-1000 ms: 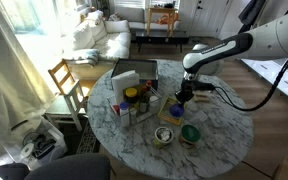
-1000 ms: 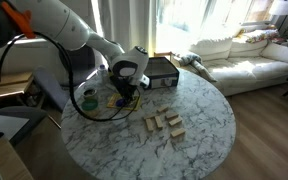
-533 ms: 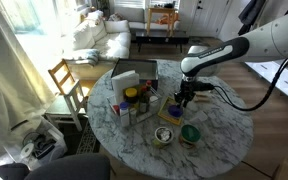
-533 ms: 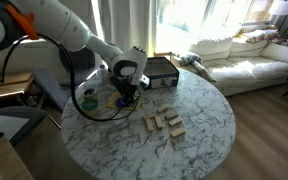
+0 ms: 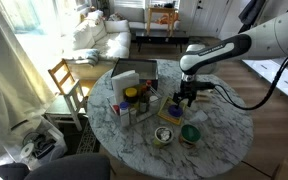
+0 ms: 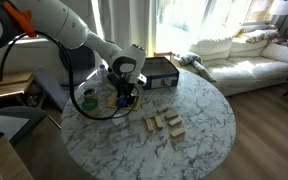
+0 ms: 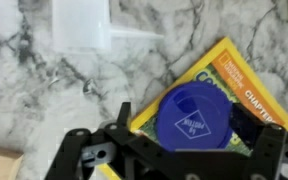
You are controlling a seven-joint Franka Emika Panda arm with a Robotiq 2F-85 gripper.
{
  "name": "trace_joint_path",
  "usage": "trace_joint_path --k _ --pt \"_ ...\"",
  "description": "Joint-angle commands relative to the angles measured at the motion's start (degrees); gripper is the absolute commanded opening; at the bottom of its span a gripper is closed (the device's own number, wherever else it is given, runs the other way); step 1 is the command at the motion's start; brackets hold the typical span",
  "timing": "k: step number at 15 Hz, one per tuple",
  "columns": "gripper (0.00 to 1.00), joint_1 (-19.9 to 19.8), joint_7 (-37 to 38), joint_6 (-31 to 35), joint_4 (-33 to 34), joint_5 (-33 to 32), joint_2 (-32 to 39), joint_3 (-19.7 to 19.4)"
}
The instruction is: Switch the blue and green lids in the containers
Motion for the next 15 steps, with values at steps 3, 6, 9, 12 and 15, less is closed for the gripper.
trace_joint_path --k 3,6,9,12,15 --pt "1.00 -3.87 -13.26 -11.71 -0.40 3.24 -0.36 3.65" --pt "1.00 -5.16 -19.63 -16.83 0.11 4.65 -0.05 4.33" --pt "1.00 -6.67 -22.34 -21.55 0.58 8.23 0.36 4.56" --pt "1.00 -7.94 -22.60 -24.52 -0.47 12.26 0.52 4.12" --pt "1.00 -8.67 -22.46 -25.53 -2.00 15.64 0.41 3.83"
